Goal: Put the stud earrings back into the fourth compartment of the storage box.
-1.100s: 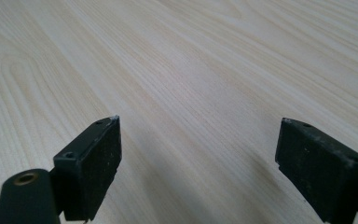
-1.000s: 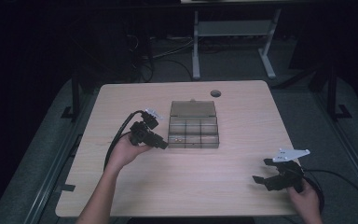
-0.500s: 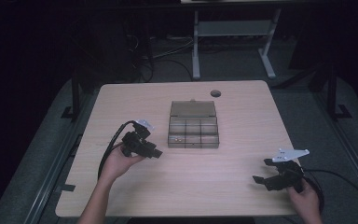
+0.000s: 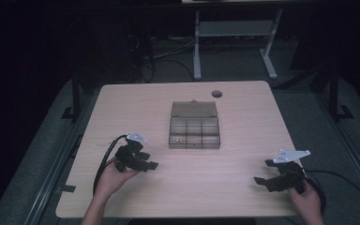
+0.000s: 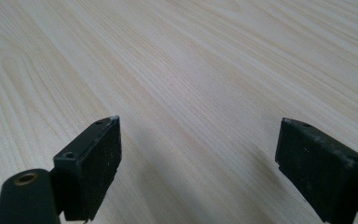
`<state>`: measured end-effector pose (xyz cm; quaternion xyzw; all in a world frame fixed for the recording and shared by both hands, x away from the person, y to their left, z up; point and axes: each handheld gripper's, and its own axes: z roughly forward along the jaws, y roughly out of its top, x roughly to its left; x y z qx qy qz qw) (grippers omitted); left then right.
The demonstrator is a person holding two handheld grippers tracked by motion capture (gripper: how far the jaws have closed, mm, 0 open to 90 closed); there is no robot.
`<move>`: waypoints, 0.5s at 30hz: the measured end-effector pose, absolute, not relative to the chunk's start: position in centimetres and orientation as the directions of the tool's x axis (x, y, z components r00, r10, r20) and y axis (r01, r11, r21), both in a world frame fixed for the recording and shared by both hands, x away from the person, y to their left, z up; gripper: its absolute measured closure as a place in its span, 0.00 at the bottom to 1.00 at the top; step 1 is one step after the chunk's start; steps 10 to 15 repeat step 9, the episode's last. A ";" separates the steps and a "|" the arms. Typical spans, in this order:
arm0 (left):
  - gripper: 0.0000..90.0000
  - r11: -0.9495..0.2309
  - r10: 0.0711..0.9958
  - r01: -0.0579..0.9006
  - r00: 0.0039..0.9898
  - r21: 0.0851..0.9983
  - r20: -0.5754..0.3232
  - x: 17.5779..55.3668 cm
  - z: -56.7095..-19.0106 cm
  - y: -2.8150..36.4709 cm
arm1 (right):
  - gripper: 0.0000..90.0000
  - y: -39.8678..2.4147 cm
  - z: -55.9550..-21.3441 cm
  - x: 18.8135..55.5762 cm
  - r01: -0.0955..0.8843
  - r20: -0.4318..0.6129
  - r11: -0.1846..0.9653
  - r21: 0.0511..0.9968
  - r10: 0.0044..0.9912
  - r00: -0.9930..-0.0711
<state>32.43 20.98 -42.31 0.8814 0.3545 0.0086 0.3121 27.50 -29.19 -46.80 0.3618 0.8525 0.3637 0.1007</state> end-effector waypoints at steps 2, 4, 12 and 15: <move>0.45 -0.539 0.642 0.620 0.741 0.570 -0.199 31.8 -42.7 21.4 | 0.15 -29.1 -46.8 27.4 0.548 0.096 0.472 0.691 0.692 -0.716; 0.42 -0.516 0.660 0.631 0.724 0.580 -0.202 31.1 -43.1 21.8 | 0.16 -29.1 -46.8 27.4 0.543 0.094 0.475 0.693 0.687 -0.721; 0.39 -0.496 0.675 0.642 0.709 0.585 -0.205 29.9 -43.6 22.8 | 0.15 -29.0 -46.8 27.4 0.538 0.091 0.480 0.692 0.682 -0.725; 0.39 -0.496 0.675 0.642 0.709 0.585 -0.205 29.9 -43.6 22.8 | 0.15 -29.0 -46.8 27.4 0.538 0.091 0.480 0.692 0.682 -0.725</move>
